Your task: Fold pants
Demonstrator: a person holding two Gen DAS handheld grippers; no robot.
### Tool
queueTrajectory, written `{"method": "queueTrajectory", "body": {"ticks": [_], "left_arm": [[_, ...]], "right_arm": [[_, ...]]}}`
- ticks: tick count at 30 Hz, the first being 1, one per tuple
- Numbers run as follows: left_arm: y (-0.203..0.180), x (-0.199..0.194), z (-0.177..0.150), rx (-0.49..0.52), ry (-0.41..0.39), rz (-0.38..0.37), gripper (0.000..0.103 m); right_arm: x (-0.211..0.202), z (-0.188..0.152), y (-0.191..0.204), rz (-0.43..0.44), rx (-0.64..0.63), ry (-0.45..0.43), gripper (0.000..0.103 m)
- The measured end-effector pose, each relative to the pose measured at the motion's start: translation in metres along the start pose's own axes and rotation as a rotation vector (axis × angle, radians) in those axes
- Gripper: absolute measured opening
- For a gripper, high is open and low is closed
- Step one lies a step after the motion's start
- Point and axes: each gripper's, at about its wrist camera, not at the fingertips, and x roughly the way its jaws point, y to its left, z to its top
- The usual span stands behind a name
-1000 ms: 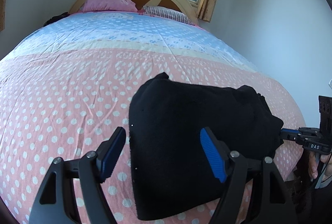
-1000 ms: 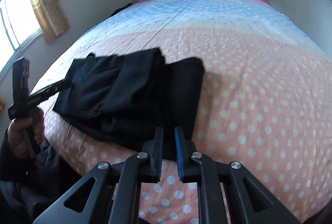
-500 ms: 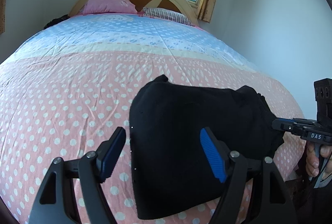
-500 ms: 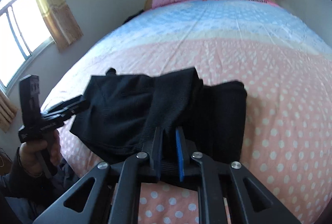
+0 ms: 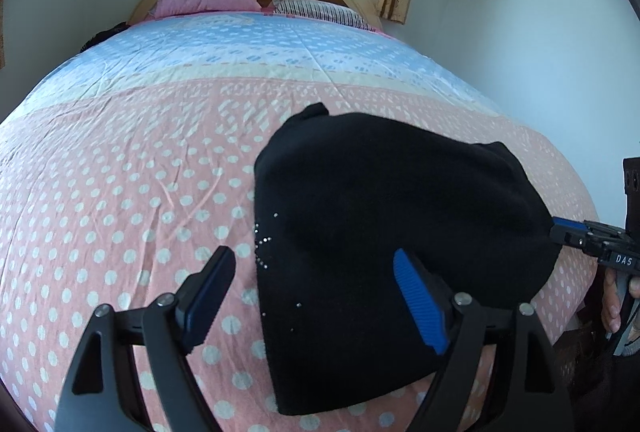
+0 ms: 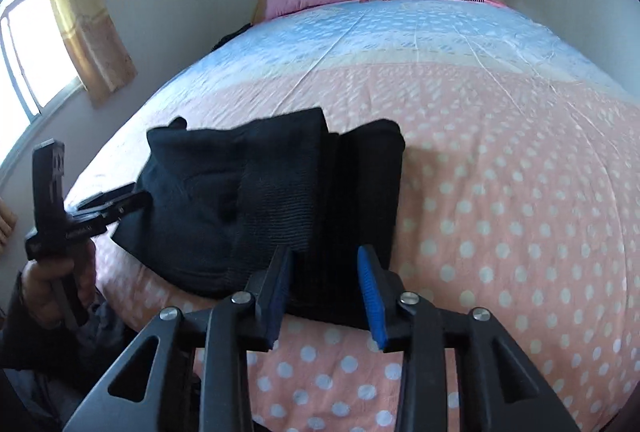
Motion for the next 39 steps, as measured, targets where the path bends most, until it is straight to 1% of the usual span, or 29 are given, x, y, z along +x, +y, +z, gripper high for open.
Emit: {"method": "queueTrajectory", "body": {"ticks": [1,2,3,5,6,10,11,13,14,15,16,17,21,23,25,27,30,32,35,37,38,39], "left_arm": [[0.001,-0.002,0.001,-0.001,-0.010,0.003,0.084],[0.003,-0.003,0.002,-0.004,-0.020,0.006,0.084],[0.005,-0.005,0.003,-0.011,-0.028,0.008,0.084],[0.012,-0.006,0.006,-0.033,-0.043,0.010,0.084],[0.016,-0.005,0.007,-0.043,-0.042,0.009,0.084],[0.026,0.004,0.009,-0.065,-0.027,0.007,0.084],[0.027,0.007,0.009,-0.069,-0.019,0.000,0.084],[0.028,0.012,0.008,-0.073,-0.003,-0.008,0.084],[0.029,0.013,0.008,-0.074,-0.001,-0.011,0.084],[0.029,0.014,0.008,-0.074,-0.001,-0.014,0.084],[0.029,0.014,0.008,-0.075,0.001,-0.017,0.084],[0.030,0.014,0.008,-0.078,0.002,-0.021,0.084],[0.029,0.012,0.009,-0.080,-0.005,-0.025,0.084],[0.026,0.009,0.010,-0.071,-0.014,-0.021,0.084],[0.024,0.007,0.012,-0.064,-0.025,-0.025,0.084],[0.019,0.008,0.014,-0.047,-0.026,-0.025,0.084],[0.012,0.015,0.016,-0.015,-0.024,-0.008,0.086],[0.007,0.022,0.016,0.005,-0.009,0.011,0.086],[0.006,0.024,0.016,0.017,0.002,0.025,0.087],[0.007,0.020,0.019,0.010,-0.011,0.034,0.086],[0.008,0.016,0.022,0.006,-0.032,0.041,0.086],[0.008,0.013,0.026,0.003,-0.053,0.046,0.086]], "right_arm": [[-0.005,0.004,-0.002,0.004,0.011,-0.026,0.038],[-0.007,0.006,-0.003,0.004,0.023,-0.040,0.043],[-0.006,0.010,-0.005,0.023,0.038,-0.040,0.046],[0.003,0.018,-0.008,0.092,0.080,-0.036,0.046],[0.008,0.023,-0.011,0.112,0.100,-0.030,0.046],[0.044,0.038,-0.022,0.140,0.187,0.052,0.046],[0.051,0.041,-0.023,0.143,0.198,0.068,0.046],[0.062,0.041,-0.016,0.177,0.187,0.083,0.046],[0.063,0.042,-0.013,0.188,0.180,0.083,0.043],[0.064,0.042,-0.013,0.208,0.183,0.086,0.029],[0.063,0.043,-0.013,0.237,0.194,0.085,0.023],[0.060,0.042,-0.013,0.254,0.198,0.069,0.019],[0.028,0.038,-0.002,0.244,0.147,-0.029,0.017],[0.009,0.038,0.002,0.214,0.120,-0.083,0.017],[-0.007,0.035,0.002,0.175,0.123,-0.115,0.017],[-0.013,0.032,-0.005,0.131,0.158,-0.111,0.017],[-0.005,0.024,-0.028,0.083,0.218,-0.081,0.017],[0.012,0.015,-0.044,0.096,0.257,-0.027,0.018],[0.021,0.010,-0.053,0.104,0.273,-0.016,0.020],[0.017,0.011,-0.054,0.113,0.279,-0.025,0.026],[0.012,0.012,-0.054,0.108,0.277,-0.039,0.032],[0.008,0.014,-0.055,0.092,0.274,-0.056,0.036]]}}
